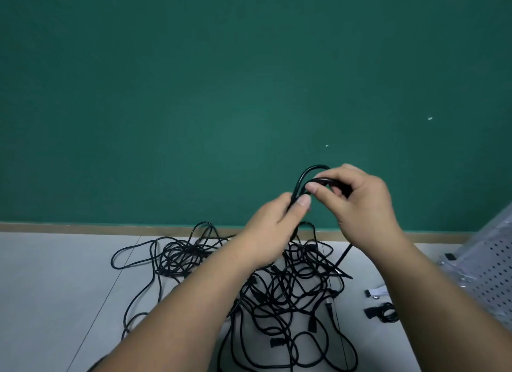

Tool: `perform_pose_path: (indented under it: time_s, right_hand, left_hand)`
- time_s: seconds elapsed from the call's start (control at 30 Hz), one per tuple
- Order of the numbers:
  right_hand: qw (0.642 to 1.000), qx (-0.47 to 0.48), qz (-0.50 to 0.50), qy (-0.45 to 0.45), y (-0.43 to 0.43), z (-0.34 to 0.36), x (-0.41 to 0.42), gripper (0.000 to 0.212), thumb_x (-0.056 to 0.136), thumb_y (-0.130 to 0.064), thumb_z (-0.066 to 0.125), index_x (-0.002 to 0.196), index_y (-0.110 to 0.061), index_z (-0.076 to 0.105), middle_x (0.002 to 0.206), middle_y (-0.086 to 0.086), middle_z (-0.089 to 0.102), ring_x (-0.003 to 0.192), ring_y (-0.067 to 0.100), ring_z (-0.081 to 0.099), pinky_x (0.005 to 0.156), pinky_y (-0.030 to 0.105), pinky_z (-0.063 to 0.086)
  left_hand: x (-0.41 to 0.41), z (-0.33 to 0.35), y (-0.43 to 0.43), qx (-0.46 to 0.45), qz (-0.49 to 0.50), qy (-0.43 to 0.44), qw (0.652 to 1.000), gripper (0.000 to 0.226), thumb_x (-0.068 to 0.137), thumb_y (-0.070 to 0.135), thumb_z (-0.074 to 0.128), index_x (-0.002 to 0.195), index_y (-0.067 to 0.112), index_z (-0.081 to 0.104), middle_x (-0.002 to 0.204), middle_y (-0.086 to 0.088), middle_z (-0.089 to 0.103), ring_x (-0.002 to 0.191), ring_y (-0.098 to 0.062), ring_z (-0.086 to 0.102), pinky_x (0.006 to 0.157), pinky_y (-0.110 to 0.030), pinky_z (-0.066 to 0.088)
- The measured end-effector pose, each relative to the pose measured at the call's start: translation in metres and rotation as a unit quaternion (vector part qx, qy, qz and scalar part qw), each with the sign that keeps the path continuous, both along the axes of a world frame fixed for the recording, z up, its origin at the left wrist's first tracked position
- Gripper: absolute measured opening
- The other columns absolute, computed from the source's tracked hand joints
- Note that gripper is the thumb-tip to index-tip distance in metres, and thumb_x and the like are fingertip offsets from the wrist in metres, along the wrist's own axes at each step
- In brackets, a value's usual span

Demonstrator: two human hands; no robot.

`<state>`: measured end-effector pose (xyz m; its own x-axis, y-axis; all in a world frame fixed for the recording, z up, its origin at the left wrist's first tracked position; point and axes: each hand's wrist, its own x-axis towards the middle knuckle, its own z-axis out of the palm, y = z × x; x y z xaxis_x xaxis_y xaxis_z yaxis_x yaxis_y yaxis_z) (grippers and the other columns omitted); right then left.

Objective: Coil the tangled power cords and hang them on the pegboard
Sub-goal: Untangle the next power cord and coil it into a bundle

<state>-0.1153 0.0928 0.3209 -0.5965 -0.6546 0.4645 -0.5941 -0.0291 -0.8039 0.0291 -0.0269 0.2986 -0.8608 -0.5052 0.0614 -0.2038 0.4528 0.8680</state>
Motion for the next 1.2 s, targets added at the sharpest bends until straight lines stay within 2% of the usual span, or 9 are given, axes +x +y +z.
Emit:
perform_pose_path:
  time_s: [0.07, 0.2, 0.3, 0.5, 0.63, 0.83, 0.97, 1.07, 1.2]
  right_hand:
    - [0.999, 0.0, -0.045, 0.009, 0.002, -0.001, -0.001, 0.016, 0.084, -0.026, 0.09, 0.092, -0.031, 0.078, 0.075, -0.002, 0.059, 0.064, 0.007, 0.05, 0.064, 0.018, 0.041]
    - [0.996, 0.009, -0.071, -0.056, 0.002, -0.003, -0.001, 0.034, 0.08, -0.024, 0.094, 0.097, -0.026, 0.065, 0.079, -0.005, 0.063, 0.064, 0.001, 0.056, 0.065, 0.011, 0.045]
    - [0.995, 0.044, -0.073, -0.047, 0.0, -0.009, -0.006, 0.027, 0.088, -0.033, 0.086, 0.1, -0.031, 0.061, 0.087, -0.006, 0.067, 0.074, 0.008, 0.064, 0.073, 0.02, 0.052]
    - [0.983, 0.178, -0.024, -0.036, 0.005, -0.013, -0.016, 0.016, 0.102, -0.042, 0.067, 0.092, -0.03, 0.072, 0.087, -0.005, 0.077, 0.085, 0.026, 0.069, 0.081, 0.041, 0.055]
    - [0.984, 0.09, -0.003, -0.152, 0.004, -0.006, -0.006, 0.012, 0.101, -0.032, 0.071, 0.098, -0.026, 0.081, 0.086, -0.001, 0.079, 0.081, 0.023, 0.079, 0.082, 0.048, 0.064]
    - [0.932, -0.02, 0.003, -0.361, -0.005, 0.0, 0.018, 0.014, 0.1, -0.016, 0.074, 0.107, -0.004, 0.075, 0.082, 0.012, 0.073, 0.072, 0.024, 0.078, 0.061, 0.026, 0.061]
    - [0.964, 0.009, -0.053, -0.259, -0.005, -0.006, 0.014, 0.013, 0.096, -0.026, 0.079, 0.101, -0.014, 0.08, 0.074, 0.001, 0.075, 0.067, 0.01, 0.065, 0.066, 0.029, 0.053]
    - [0.955, 0.009, -0.028, -0.295, -0.004, -0.007, 0.009, 0.017, 0.096, -0.026, 0.079, 0.106, -0.012, 0.079, 0.073, 0.002, 0.069, 0.056, 0.007, 0.057, 0.055, 0.022, 0.046]
    - [0.946, 0.012, -0.016, -0.323, -0.004, -0.006, 0.005, 0.013, 0.101, -0.025, 0.073, 0.105, -0.013, 0.078, 0.066, 0.005, 0.062, 0.053, 0.014, 0.051, 0.058, 0.025, 0.051]
  left_hand:
    - [-0.005, -0.006, 0.011, -0.02, -0.027, -0.019, 0.999, 0.019, 0.108, 0.047, 0.051, 0.11, 0.029, 0.059, 0.083, 0.014, 0.051, 0.071, -0.002, 0.048, 0.072, -0.031, 0.043]
    - [-0.008, -0.015, 0.015, -0.002, -0.024, -0.042, 0.999, 0.013, 0.109, 0.041, 0.046, 0.105, 0.033, 0.055, 0.09, 0.012, 0.058, 0.079, -0.011, 0.052, 0.081, -0.039, 0.047]
    - [-0.009, -0.015, 0.015, 0.057, -0.007, -0.006, 0.998, 0.018, 0.111, 0.032, 0.042, 0.109, 0.03, 0.06, 0.09, 0.012, 0.067, 0.08, -0.01, 0.055, 0.083, -0.037, 0.048]
    - [-0.005, -0.011, 0.009, 0.179, 0.049, 0.095, 0.978, 0.024, 0.112, 0.008, 0.035, 0.111, 0.015, 0.058, 0.073, 0.004, 0.05, 0.079, -0.02, 0.058, 0.085, -0.035, 0.055]
    - [-0.001, -0.011, 0.011, 0.092, 0.038, 0.063, 0.993, 0.021, 0.112, 0.008, 0.034, 0.11, 0.016, 0.053, 0.088, 0.002, 0.065, 0.077, -0.015, 0.063, 0.076, -0.025, 0.055]
    - [-0.002, -0.02, 0.011, 0.067, 0.007, 0.025, 0.997, 0.019, 0.11, 0.026, 0.037, 0.117, 0.031, 0.054, 0.114, 0.002, 0.073, 0.107, -0.024, 0.073, 0.103, -0.05, 0.055]
    - [0.001, -0.014, 0.023, 0.204, -0.062, 0.057, 0.975, 0.015, 0.115, 0.01, 0.03, 0.118, 0.009, 0.044, 0.101, -0.008, 0.077, 0.099, -0.029, 0.078, 0.098, -0.044, 0.06]
    - [0.001, -0.011, 0.023, 0.182, -0.079, 0.049, 0.979, 0.016, 0.116, 0.011, 0.03, 0.125, 0.008, 0.042, 0.087, -0.001, 0.069, 0.085, -0.024, 0.075, 0.078, -0.034, 0.053]
    - [-0.001, -0.007, 0.027, 0.247, -0.089, 0.068, 0.963, 0.019, 0.115, 0.01, 0.032, 0.13, 0.005, 0.042, 0.079, -0.001, 0.057, 0.069, -0.025, 0.068, 0.083, -0.052, 0.056]
